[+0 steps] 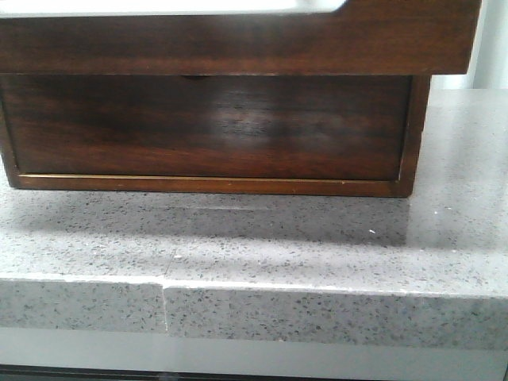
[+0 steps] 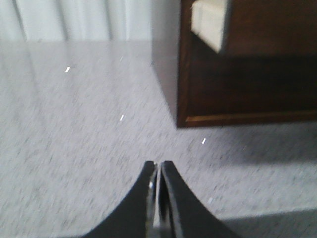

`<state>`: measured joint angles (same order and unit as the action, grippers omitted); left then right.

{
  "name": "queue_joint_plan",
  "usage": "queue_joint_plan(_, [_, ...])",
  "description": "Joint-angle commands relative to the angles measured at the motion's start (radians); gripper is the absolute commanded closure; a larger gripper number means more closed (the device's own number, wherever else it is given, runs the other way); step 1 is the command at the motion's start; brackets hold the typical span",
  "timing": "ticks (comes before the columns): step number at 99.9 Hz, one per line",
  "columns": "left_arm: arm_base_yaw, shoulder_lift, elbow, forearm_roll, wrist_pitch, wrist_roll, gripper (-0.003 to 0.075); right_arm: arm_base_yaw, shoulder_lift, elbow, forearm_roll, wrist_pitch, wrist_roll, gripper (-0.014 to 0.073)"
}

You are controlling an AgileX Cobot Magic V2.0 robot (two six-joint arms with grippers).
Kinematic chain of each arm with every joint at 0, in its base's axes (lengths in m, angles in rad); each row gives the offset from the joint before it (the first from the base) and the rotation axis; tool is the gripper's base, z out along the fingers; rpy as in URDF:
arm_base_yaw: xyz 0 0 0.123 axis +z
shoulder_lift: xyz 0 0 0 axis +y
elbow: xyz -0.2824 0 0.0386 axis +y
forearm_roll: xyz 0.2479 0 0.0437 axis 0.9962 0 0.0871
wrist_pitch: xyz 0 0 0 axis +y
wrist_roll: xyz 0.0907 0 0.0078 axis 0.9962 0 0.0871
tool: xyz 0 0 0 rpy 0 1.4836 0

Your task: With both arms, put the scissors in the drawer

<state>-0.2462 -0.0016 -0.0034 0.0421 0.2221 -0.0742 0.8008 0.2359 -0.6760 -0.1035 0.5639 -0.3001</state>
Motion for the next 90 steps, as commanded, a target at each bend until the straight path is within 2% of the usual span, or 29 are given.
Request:
queue_joint_plan(1, [0.031,-0.037,0.019,0.004,0.021,-0.015,0.074,-0.007,0.012,-0.024,-0.009,-0.08,0.001,0.0639])
queue_joint_plan(90, [0.047,-0.032,0.019,0.0,0.047,-0.015,0.074,-0.007,0.014,-0.019,-0.009,-0.082,0.001,0.0639])
